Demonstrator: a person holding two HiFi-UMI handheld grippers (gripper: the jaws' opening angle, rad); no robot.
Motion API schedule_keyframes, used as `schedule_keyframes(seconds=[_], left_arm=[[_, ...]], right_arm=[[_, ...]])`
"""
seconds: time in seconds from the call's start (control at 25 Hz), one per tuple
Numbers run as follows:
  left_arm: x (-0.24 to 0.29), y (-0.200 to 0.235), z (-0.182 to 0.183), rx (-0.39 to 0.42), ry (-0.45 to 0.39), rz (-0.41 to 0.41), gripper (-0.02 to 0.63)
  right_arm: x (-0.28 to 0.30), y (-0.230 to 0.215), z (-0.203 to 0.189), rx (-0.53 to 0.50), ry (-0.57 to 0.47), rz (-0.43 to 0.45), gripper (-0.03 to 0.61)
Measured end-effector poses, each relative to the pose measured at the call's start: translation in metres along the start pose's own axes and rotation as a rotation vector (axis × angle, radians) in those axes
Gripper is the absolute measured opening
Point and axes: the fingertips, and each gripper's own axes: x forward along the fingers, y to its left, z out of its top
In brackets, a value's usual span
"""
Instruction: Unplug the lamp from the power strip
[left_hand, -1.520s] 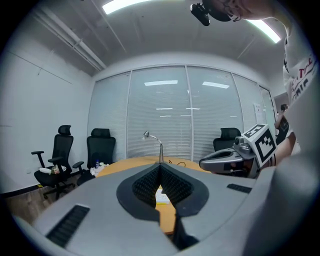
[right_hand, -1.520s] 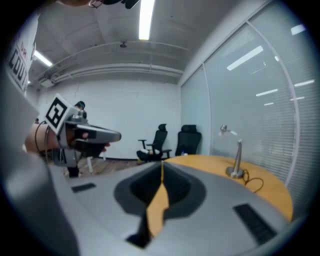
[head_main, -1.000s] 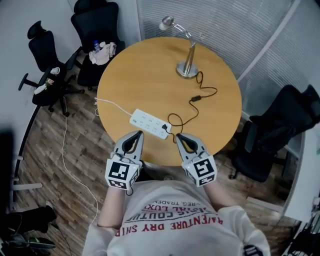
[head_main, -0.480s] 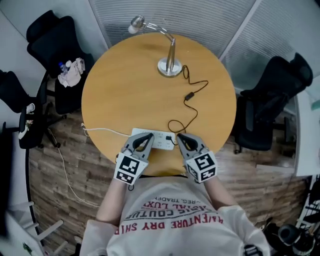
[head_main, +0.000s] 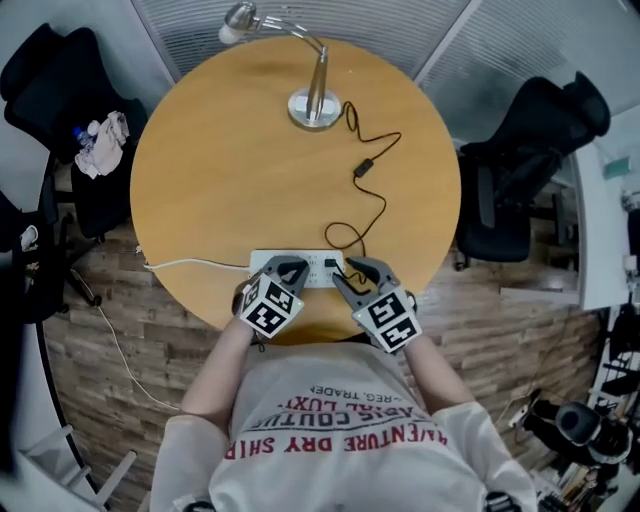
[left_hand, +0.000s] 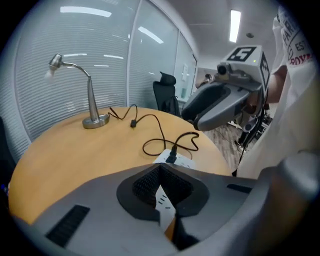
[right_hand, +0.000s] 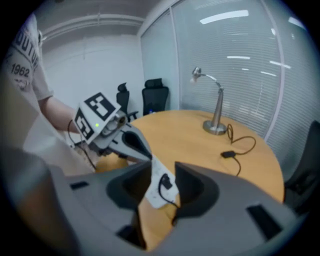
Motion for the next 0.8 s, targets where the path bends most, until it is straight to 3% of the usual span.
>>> schedule_keyframes(seconds=[0.12, 0.24, 0.4, 0.64, 0.8], left_arm=[[0.022, -0.008, -0.016, 0.087, 0.101, -0.053, 0.028], [0.034, -0.005, -0.025, 0.088, 0.143, -0.057, 0.028], [0.035, -0.003, -0.027, 0.020, 0.135, -0.085, 0.028], [0.037, -0.003, -0.025, 0.070, 0.110, -0.063, 0.028], [0.039, -0.003, -0.023, 0.082, 0.095, -0.035, 0.028]], right_arm=[[0.011, -0.001, -0.015, -0.104, 0.102, 0.004, 0.164], [0.022, -0.003, -0.029, -0.161, 0.188, 0.025, 0.166], [0.035, -0.001, -0.041, -0.238, 0.297, 0.074, 0.166], [0.057, -0.002, -0.056, -0.400, 0.477, 0.156, 0.152], [0.067, -0.004, -0.065, -0.493, 0.543, 0.189, 0.144]])
